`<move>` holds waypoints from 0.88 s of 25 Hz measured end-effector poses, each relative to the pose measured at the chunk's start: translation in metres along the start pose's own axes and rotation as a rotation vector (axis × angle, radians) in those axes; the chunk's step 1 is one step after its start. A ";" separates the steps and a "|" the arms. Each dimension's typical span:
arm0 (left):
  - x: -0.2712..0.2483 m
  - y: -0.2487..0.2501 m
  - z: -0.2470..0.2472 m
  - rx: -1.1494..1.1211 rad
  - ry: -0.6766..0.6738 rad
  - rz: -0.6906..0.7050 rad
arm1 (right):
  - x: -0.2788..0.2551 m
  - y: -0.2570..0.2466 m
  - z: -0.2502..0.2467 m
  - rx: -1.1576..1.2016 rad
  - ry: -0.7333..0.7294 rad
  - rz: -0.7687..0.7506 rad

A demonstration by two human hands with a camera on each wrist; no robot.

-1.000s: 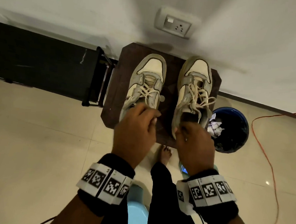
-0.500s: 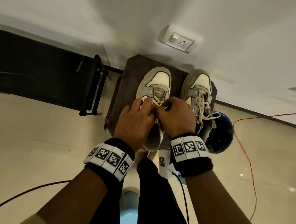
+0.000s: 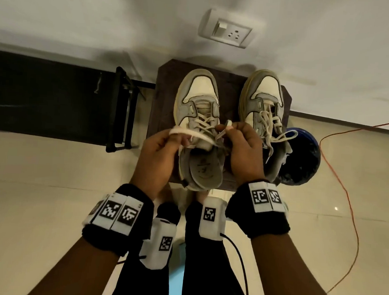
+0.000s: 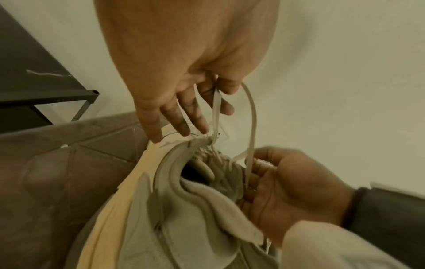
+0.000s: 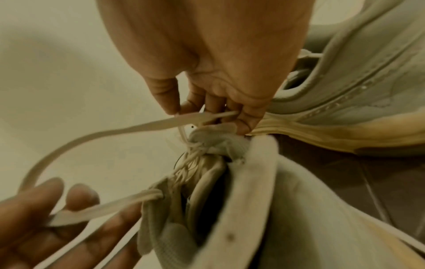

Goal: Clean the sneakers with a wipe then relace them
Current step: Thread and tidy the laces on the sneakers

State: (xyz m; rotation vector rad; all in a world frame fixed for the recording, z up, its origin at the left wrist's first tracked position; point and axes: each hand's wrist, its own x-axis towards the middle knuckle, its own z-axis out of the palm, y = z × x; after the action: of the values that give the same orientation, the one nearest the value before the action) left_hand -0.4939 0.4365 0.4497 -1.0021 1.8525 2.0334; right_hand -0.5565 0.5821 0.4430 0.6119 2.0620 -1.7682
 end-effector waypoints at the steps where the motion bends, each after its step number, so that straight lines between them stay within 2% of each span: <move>1: 0.001 0.003 0.001 -0.025 0.027 -0.009 | -0.002 0.001 -0.004 0.077 -0.017 -0.004; 4: 0.006 0.015 0.005 0.066 0.070 0.042 | -0.003 0.002 -0.011 0.133 -0.089 -0.011; 6: 0.009 0.027 0.010 0.119 0.066 0.038 | -0.001 0.000 -0.014 0.092 -0.156 0.019; 9: 0.014 0.050 0.018 -0.004 0.076 0.001 | 0.005 -0.005 -0.019 0.093 -0.165 0.008; 13: 0.026 0.073 0.032 -0.109 0.130 0.027 | 0.014 -0.012 -0.022 0.085 -0.151 -0.118; 16: 0.031 0.087 0.044 -0.169 0.025 0.045 | 0.017 -0.016 -0.016 0.088 -0.216 -0.051; 18: 0.035 0.095 0.052 -0.044 -0.090 0.095 | 0.019 -0.020 -0.012 0.008 -0.328 -0.077; 20: 0.039 0.103 0.062 0.245 -0.216 0.176 | 0.019 -0.024 -0.011 -0.100 -0.472 -0.147; 22: 0.043 0.108 0.068 0.545 -0.294 0.269 | 0.020 -0.028 -0.010 -0.148 -0.535 -0.186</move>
State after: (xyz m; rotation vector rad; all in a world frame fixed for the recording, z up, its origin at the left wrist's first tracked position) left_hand -0.6112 0.4684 0.5082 -0.3086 2.2685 1.5350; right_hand -0.5881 0.5902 0.4570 -0.0981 1.8822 -1.6252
